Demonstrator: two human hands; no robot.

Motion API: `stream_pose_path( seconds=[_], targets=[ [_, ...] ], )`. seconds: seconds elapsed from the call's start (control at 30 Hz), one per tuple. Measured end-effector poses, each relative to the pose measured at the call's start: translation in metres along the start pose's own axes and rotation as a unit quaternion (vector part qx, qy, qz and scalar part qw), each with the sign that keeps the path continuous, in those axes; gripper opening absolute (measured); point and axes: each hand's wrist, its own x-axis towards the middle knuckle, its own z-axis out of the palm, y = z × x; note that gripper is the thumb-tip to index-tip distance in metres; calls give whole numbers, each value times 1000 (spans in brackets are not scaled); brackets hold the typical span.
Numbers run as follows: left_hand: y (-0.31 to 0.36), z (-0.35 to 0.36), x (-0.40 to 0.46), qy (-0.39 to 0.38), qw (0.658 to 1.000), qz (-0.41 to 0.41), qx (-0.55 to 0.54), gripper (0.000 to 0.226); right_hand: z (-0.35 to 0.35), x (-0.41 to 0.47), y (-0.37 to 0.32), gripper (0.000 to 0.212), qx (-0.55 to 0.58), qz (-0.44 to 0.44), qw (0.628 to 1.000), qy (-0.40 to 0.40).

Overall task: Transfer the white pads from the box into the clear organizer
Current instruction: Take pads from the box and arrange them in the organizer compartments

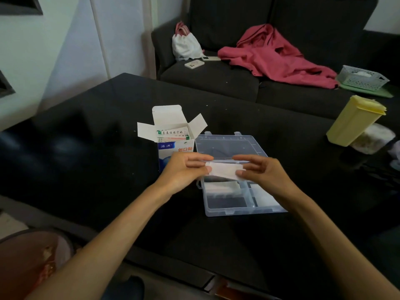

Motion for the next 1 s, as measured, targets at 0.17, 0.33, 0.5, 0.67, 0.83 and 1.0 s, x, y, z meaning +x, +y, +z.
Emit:
stream_pose_path(
  seconds=[0.17,0.33,0.5,0.67,0.83,1.0],
  targets=[
    [-3,0,1,3,1000,-12,-3,36,0,-1,0,39,34,8,999,-21],
    [-3,-2,2,-8,1000,-6,2,39,0,0,2,32,35,6,999,-9],
    [-10,2,1,9,990,30,136,27,8,4,11,19,-132,-46,990,26],
    [-9,7,-6,38,909,87,405,26,18,6,20,19,-310,-97,946,-4],
    [-13,7,-5,5,875,137,463,26,9,6,15,21,-388,-112,915,10],
    [-14,8,-5,21,852,152,501,27,8,5,19,23,-393,-91,915,-20]
  ],
)
